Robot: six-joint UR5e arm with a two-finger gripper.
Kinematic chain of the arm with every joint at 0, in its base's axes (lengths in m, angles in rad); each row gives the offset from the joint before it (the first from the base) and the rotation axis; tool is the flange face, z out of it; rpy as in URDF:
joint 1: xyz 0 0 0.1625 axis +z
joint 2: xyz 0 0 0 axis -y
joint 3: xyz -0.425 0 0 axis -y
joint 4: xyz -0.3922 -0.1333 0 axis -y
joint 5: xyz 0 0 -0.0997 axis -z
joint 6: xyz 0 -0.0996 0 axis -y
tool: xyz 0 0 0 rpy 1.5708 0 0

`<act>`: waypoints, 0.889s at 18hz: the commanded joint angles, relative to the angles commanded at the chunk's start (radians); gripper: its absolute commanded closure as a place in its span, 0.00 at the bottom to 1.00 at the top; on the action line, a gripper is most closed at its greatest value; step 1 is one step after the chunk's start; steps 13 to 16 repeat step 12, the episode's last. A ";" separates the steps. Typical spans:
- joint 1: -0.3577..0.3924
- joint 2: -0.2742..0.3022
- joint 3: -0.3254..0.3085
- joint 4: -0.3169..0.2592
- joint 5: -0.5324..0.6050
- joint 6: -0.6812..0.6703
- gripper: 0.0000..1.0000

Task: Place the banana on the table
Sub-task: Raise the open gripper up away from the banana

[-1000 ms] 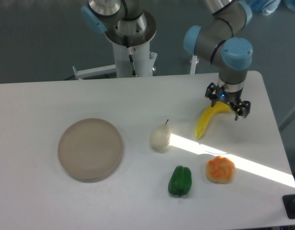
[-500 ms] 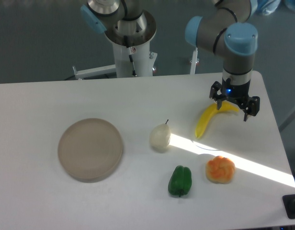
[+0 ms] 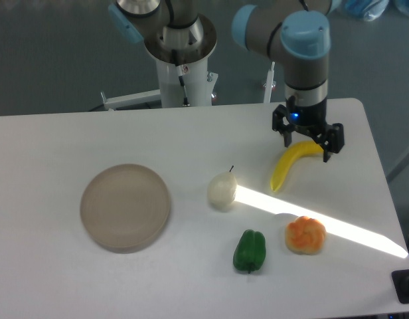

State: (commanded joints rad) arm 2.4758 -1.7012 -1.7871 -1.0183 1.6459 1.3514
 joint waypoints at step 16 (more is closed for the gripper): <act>-0.005 -0.014 0.114 -0.163 -0.003 0.123 0.00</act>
